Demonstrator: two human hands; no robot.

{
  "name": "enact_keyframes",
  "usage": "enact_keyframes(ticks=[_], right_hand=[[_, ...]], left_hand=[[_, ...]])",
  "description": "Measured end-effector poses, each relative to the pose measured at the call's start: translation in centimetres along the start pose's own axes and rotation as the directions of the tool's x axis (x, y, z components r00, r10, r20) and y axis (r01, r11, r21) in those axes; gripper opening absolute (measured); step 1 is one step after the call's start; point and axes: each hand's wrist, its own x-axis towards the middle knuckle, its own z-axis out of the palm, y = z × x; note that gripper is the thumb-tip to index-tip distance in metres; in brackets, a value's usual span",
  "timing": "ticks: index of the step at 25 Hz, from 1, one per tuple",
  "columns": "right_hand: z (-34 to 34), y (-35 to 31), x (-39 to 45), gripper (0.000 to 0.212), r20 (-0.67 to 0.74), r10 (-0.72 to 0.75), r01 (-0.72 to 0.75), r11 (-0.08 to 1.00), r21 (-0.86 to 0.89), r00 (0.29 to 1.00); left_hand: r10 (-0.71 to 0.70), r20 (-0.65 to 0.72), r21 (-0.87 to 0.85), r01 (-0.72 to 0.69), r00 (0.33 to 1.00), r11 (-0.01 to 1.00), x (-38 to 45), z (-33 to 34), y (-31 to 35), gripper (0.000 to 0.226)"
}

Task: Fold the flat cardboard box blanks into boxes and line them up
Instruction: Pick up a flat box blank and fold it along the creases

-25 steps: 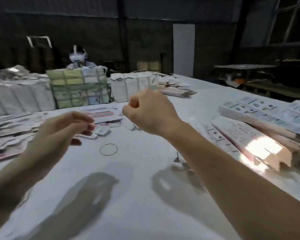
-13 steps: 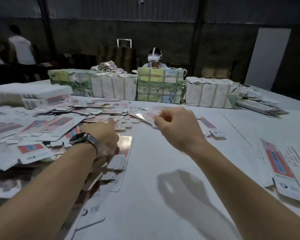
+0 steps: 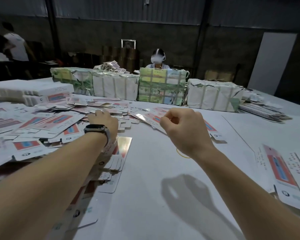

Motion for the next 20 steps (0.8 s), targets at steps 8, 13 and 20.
enact_keyframes(ticks=[8, 13, 20], right_hand=[[0.1, -0.2, -0.1, 0.021, -0.024, -0.023, 0.023, 1.000, 0.010, 0.999], [-0.6, -0.7, 0.2, 0.023, -0.090, -0.021, 0.028, 0.997, 0.074, 0.996], [-1.4, -0.6, 0.7, 0.007, -0.315, -0.006, 0.104, 0.949, 0.297, 0.949]], left_hand=[[0.025, -0.484, -0.205, -0.141, 0.875, 0.968, -1.6, -1.5, 2.9, 0.018], [-0.007, -0.715, -0.485, -0.488, 0.700, 0.726, -6.5, -5.4, 5.9, 0.016], [-0.024, -0.664, -0.748, -0.662, 0.748, 0.051, -9.9, -10.1, 6.5, 0.012]])
